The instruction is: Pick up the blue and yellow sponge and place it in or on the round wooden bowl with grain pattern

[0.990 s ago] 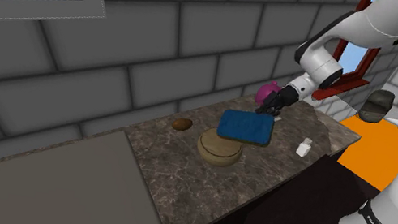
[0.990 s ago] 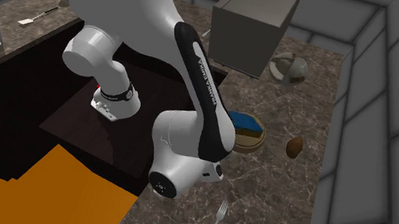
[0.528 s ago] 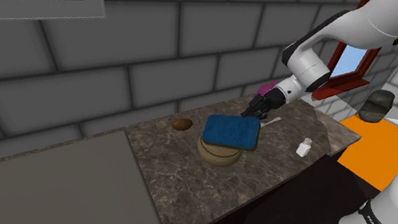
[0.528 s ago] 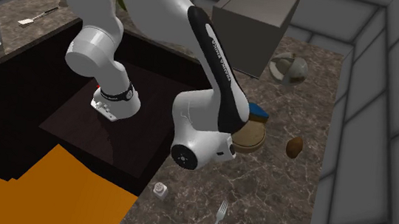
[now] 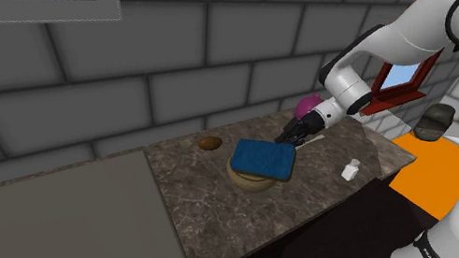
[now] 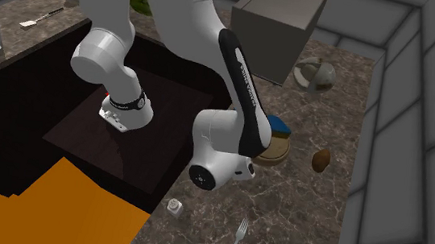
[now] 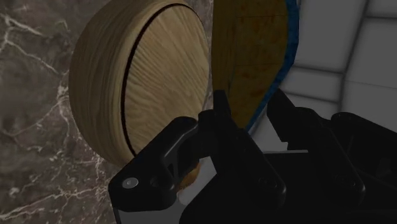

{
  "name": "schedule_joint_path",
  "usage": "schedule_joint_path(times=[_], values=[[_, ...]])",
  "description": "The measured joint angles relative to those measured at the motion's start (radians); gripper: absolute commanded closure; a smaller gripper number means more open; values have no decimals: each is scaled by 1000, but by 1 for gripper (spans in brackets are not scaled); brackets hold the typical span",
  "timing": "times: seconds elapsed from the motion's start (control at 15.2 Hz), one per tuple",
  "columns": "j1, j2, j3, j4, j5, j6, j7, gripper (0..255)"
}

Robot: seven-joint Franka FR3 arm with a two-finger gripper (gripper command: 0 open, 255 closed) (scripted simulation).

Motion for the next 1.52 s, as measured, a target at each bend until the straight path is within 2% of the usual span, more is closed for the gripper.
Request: schedule_joint_path(times=[0.46,0.92,0.99,1.39,1.52], values=[[-24,117,34,30,69,-19,-80,255],[-29,136,39,39,77,-24,-89,255],[-29,136,39,39,77,-23,-89,0],[-29,137,38,39,77,-23,-89,0],[-41,117,17,32,43,-37,-84,0]])
